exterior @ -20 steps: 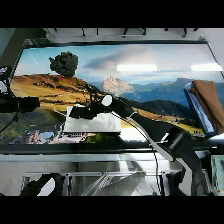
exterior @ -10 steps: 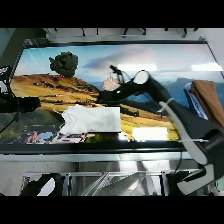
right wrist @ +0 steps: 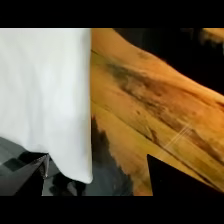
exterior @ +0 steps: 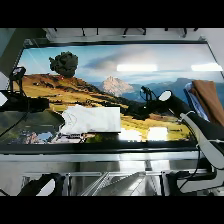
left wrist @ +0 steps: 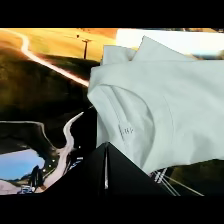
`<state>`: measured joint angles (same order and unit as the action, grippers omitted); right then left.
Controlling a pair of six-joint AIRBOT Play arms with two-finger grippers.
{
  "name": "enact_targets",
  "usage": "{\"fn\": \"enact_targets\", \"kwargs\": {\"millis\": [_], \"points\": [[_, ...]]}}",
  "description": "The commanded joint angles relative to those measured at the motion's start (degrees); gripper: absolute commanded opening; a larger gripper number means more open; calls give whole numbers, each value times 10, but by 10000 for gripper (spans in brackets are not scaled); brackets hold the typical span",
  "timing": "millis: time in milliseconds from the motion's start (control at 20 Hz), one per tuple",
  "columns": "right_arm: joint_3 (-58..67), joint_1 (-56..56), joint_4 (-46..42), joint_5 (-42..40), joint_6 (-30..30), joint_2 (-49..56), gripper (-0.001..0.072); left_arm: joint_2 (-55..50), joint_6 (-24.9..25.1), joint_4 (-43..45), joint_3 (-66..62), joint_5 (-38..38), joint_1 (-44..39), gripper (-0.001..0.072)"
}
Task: Fold the shirts.
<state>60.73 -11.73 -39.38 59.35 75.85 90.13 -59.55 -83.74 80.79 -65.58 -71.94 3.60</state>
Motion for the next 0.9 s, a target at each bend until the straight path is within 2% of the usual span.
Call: {"fn": "enact_targets", "kwargs": {"millis": [0, 200, 500, 550, 600, 650, 800, 850], "points": [[-19, -11, 117, -44, -68, 68, 701, -15, -15, 1, -2, -12, -23, 16], [-19, -60, 210, -84, -99, 99, 698, -33, -24, 1, -32, -30, -25, 16], [6, -132, 256, -158, -108, 99, 691, -33, -24, 2, -69, -27, -25, 16], [12, -136, 256, -161, -108, 99, 555, -33, -24, 1, -72, -27, -25, 16], [16, -136, 256, -157, -113, 98, 237, -33, -24, 2, -73, -26, -25, 16], [18, -131, 256, -149, -129, 93, 24, -33, -24, 2, -73, -28, -25, 16], [17, -105, 234, -106, -134, 37, 22, -33, -22, 2, -73, -28, -25, 16], [17, -92, 212, -95, -117, 0, 22, -33, -22, 2, -73, -26, -25, 16]]}}
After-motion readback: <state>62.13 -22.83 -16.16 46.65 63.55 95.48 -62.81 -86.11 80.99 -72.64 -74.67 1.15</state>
